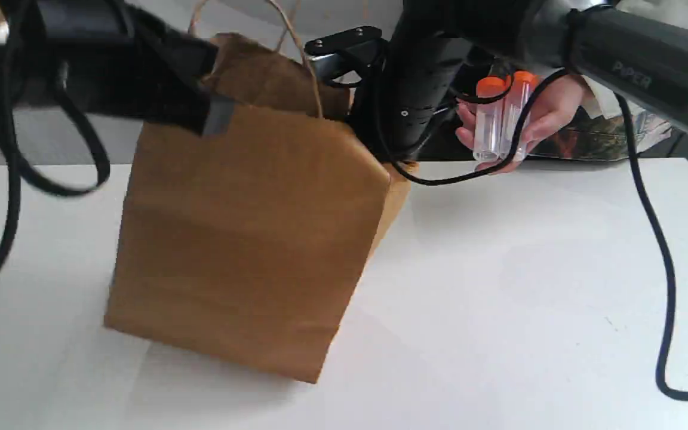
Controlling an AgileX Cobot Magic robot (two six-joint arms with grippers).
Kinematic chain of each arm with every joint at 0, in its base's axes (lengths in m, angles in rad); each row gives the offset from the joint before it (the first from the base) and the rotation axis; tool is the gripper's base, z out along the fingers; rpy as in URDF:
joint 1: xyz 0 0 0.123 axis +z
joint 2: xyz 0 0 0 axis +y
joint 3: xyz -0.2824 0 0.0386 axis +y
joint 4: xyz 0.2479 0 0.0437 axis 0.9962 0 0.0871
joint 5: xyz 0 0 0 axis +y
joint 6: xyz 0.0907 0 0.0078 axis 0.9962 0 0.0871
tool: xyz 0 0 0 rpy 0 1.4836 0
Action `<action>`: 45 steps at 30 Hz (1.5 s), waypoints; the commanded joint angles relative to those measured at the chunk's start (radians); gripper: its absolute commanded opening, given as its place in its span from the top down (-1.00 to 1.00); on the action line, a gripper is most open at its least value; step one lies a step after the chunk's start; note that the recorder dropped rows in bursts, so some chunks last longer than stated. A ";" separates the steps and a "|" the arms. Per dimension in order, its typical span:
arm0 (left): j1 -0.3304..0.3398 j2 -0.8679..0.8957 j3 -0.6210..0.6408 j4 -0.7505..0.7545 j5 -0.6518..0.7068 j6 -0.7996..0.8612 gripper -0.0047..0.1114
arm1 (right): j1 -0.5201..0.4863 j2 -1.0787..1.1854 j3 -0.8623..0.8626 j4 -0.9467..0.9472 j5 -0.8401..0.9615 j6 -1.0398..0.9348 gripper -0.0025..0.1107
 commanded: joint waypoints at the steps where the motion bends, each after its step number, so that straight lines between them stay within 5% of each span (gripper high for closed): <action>1: 0.000 0.062 -0.210 -0.062 0.150 0.065 0.92 | -0.005 -0.027 0.002 -0.069 0.028 0.041 0.96; 10: 0.000 0.248 -0.484 -0.190 0.347 0.149 0.92 | -0.102 -0.029 0.002 0.091 0.028 0.070 0.96; 45: 0.000 0.297 -0.455 -0.212 0.351 0.167 0.92 | -0.167 -0.032 0.002 0.141 -0.055 0.040 0.96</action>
